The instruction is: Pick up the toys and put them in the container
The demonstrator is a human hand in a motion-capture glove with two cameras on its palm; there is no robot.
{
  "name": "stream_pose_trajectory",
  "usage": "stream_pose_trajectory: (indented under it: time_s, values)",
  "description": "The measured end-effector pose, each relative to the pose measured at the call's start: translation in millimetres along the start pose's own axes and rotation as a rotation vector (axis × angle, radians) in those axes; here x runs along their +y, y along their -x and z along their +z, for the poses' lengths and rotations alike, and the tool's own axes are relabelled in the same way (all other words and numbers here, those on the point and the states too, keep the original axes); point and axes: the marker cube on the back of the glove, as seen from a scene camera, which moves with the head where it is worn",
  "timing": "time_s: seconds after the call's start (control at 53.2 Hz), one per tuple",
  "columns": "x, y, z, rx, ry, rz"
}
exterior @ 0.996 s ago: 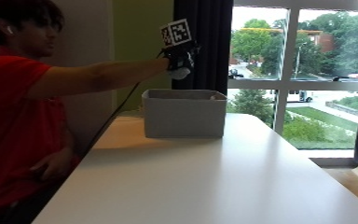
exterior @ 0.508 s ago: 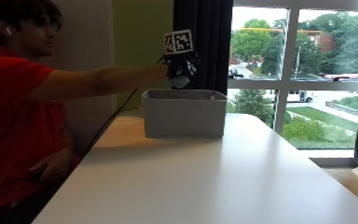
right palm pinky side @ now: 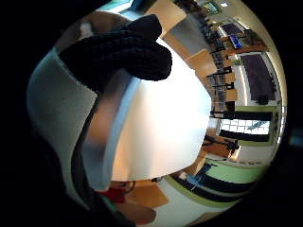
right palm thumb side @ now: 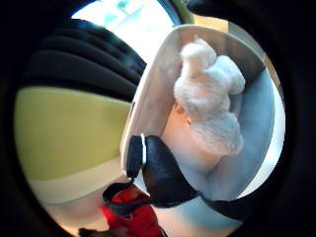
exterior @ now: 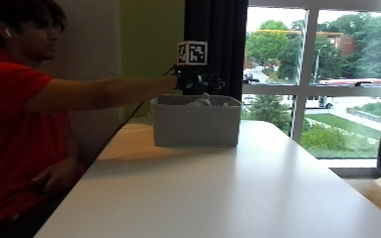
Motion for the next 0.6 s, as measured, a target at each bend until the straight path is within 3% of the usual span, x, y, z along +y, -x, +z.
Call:
stream_pose_trajectory:
  time_s: [0.602]
  values:
    - [95.5,-167.3,40.6,-0.013,-0.059,0.204]
